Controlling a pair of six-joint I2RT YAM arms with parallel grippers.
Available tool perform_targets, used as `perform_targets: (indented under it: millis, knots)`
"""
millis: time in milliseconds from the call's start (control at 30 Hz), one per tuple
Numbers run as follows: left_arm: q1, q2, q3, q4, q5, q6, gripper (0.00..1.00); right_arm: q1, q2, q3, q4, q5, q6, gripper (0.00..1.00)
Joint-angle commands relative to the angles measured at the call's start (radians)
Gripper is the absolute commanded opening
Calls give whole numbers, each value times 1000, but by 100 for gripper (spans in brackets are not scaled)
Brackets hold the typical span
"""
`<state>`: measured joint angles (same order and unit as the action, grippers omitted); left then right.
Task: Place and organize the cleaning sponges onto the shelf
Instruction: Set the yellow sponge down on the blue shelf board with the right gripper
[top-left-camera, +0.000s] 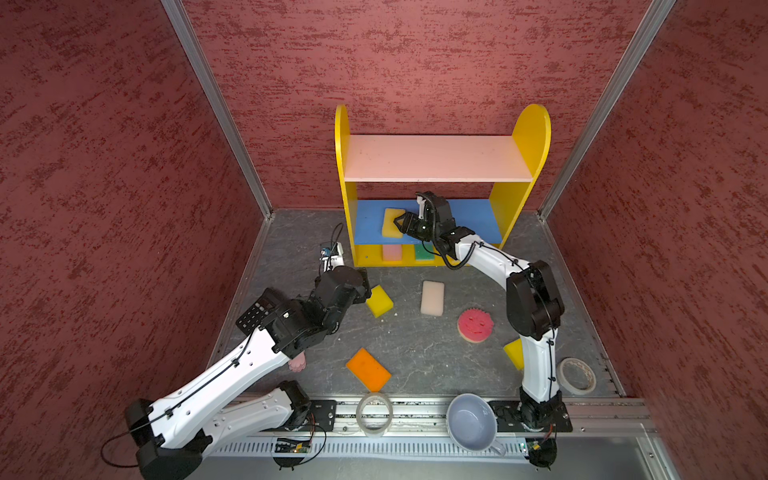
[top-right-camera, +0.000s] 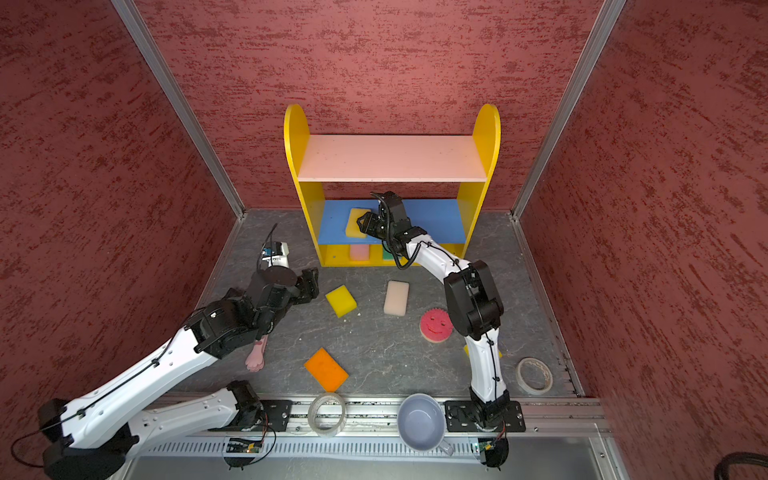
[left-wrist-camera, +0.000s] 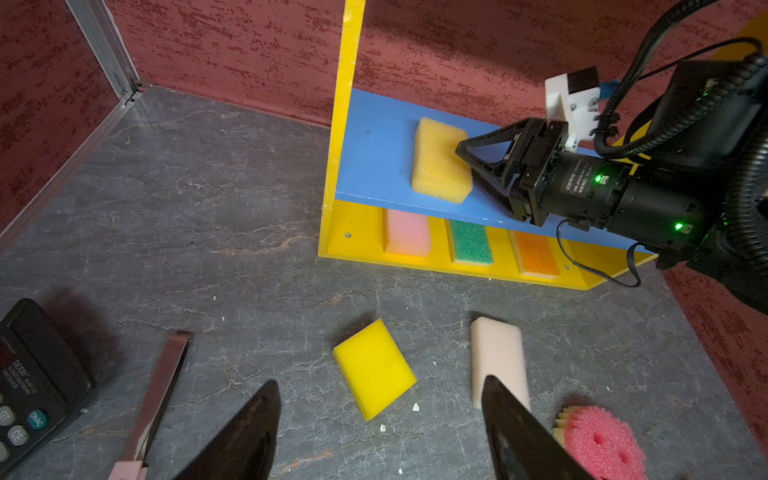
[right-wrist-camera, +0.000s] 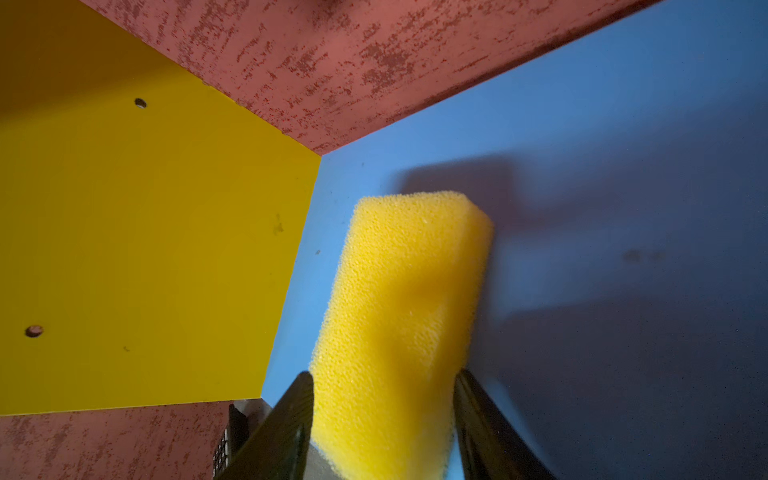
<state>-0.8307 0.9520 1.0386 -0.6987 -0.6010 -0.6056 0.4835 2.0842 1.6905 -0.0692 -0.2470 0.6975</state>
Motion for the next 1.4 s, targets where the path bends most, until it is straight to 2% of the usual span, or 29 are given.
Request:
perform_targets:
  millis: [0, 133, 633, 767, 1367]
  knots:
    - [-3, -13, 16, -7, -5, 3, 76, 6, 26, 32, -53, 16, -13, 51]
    - [-3, -7, 17, -7, 1, 0, 77, 6, 33, 44, -74, 22, -21, 47]
    - [-3, 2, 19, -18, 2, -16, 79, -5, 43, 86, -118, -29, -74, 20]
    - [-1, 7, 21, -19, 3, -12, 80, -13, 38, 86, -124, -62, -87, 17]
    - [6, 22, 20, 2, 8, -5, 80, -16, 12, 77, -146, -65, -92, 15]
